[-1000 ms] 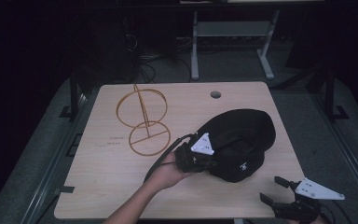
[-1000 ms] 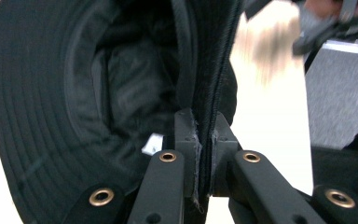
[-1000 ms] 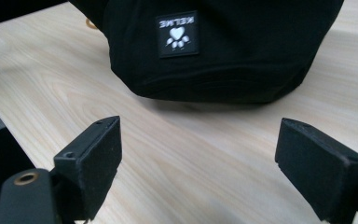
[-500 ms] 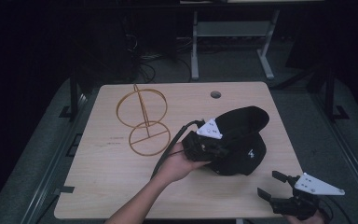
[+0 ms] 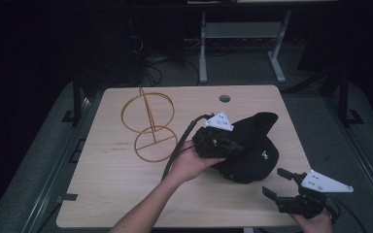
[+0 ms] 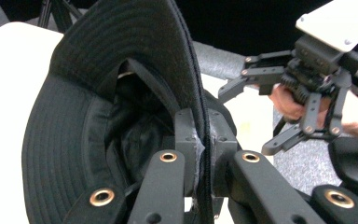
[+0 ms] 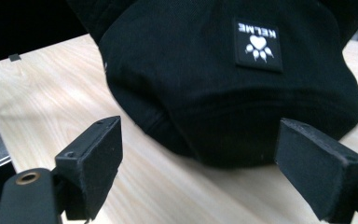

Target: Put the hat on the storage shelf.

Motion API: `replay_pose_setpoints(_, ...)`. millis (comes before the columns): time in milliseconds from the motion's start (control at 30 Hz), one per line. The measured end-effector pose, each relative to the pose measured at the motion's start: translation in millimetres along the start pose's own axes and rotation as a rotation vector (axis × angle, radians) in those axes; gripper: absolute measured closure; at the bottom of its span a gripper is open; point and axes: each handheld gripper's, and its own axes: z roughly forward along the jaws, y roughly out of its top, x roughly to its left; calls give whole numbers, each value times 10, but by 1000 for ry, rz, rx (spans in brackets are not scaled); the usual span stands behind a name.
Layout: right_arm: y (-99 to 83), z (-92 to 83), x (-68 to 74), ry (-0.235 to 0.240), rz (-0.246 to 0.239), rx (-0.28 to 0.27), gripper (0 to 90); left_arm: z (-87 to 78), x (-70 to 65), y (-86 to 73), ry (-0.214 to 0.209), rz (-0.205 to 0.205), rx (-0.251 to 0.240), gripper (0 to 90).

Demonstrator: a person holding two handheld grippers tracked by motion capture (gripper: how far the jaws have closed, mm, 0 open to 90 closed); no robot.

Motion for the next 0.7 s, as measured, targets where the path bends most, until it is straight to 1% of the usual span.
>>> replay_pose_setpoints(100,70,68,4,-11,-4,-20,149,14,-20,27,-4,9,2,855)
replay_pose_setpoints(200,87,99,-3,-18,-2,-25,161,35,-51,48,-19,12,-1,855)
replay_pose_setpoints(333,100,174,-6,-2,-7,-25,228,59,-79,69,-32,23,1,855)
replay_pose_setpoints(400,98,203,-3,9,-18,-19,295,69,-85,65,-48,27,-4,855)
replay_pose_setpoints(433,88,228,-6,17,-24,-17,362,75,-88,64,-51,29,-1,855)
replay_pose_setpoints(467,88,228,-6,17,-24,-17,362,75,-88,64,-51,29,-1,855)
replay_pose_setpoints(500,85,242,-12,22,-25,-11,399,76,-92,64,-51,29,2,855)
replay_pose_setpoints(600,80,277,-19,28,-48,-11,518,70,-96,63,-47,30,7,855)
replay_pose_setpoints(633,73,295,-30,39,-41,-15,613,68,-91,57,-46,36,9,855)
replay_pose_setpoints(667,73,295,-30,39,-41,-15,613,63,-93,47,-47,35,12,855)
replay_pose_setpoints(700,62,303,-36,47,-34,-17,657,57,-95,36,-48,37,17,854)
